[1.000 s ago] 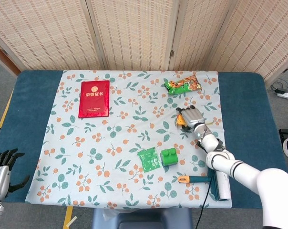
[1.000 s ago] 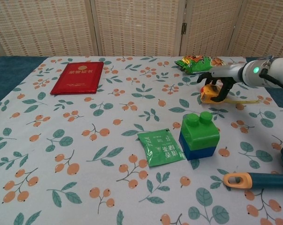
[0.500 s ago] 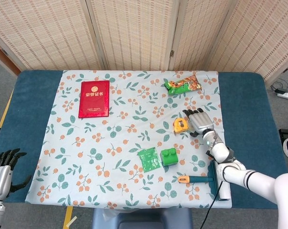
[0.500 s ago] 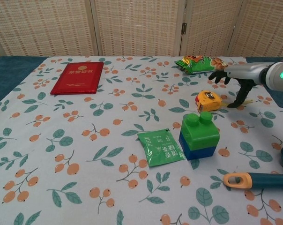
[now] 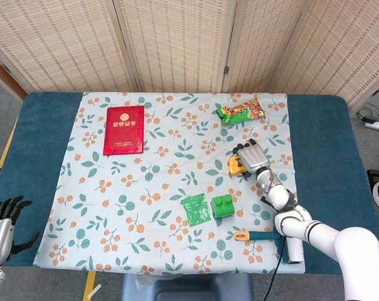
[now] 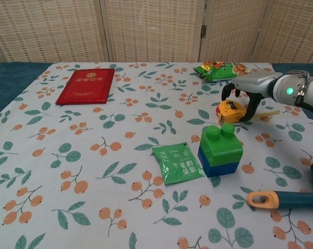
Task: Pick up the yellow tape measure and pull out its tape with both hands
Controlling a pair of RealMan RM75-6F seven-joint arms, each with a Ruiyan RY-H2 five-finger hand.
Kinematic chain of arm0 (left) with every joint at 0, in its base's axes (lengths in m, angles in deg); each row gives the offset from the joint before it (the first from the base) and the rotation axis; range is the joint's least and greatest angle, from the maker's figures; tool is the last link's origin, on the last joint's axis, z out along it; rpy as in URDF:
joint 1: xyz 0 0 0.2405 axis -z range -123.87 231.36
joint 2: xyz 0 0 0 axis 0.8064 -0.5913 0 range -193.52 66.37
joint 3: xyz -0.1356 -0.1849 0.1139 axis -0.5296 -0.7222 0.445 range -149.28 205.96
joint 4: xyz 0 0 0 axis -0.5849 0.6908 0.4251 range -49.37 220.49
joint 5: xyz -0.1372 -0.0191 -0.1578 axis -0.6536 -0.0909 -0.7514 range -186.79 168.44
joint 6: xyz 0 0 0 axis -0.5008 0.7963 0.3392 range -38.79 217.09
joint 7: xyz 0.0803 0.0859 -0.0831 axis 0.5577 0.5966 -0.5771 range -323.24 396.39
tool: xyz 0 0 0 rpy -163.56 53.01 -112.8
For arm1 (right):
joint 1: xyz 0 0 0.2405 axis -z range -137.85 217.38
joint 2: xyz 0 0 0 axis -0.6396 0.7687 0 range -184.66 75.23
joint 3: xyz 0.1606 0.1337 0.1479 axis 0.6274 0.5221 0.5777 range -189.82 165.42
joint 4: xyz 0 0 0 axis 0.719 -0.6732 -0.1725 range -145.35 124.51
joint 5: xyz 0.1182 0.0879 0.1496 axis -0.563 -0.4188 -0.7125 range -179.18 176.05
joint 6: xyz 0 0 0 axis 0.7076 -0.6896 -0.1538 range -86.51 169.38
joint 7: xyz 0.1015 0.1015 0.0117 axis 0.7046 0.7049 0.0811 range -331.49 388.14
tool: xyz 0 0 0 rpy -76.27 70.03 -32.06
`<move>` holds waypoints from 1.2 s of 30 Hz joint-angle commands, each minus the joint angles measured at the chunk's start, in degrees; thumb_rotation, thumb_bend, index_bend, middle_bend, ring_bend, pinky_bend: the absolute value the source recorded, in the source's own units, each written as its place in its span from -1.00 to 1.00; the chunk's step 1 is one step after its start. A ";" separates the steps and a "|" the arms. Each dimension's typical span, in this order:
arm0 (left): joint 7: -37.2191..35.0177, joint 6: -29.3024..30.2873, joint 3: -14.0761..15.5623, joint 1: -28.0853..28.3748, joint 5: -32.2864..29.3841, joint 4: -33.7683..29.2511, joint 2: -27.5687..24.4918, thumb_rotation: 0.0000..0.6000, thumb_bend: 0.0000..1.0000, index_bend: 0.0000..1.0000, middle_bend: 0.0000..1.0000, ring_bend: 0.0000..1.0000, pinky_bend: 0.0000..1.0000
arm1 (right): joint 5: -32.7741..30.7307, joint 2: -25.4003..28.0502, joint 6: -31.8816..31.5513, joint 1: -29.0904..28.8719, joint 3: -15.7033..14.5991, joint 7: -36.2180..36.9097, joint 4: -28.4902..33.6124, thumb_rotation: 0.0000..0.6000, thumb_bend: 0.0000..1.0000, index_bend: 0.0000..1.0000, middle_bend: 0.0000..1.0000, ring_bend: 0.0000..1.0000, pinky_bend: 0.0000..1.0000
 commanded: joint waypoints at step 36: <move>-3.39 -9.68 -10.72 16.67 4.71 -2.23 4.92 1.00 -0.32 -0.52 -0.73 -0.80 -1.00 | 1.39 5.69 -8.45 6.46 10.35 22.38 23.44 1.00 -0.16 0.16 0.00 -0.13 -0.60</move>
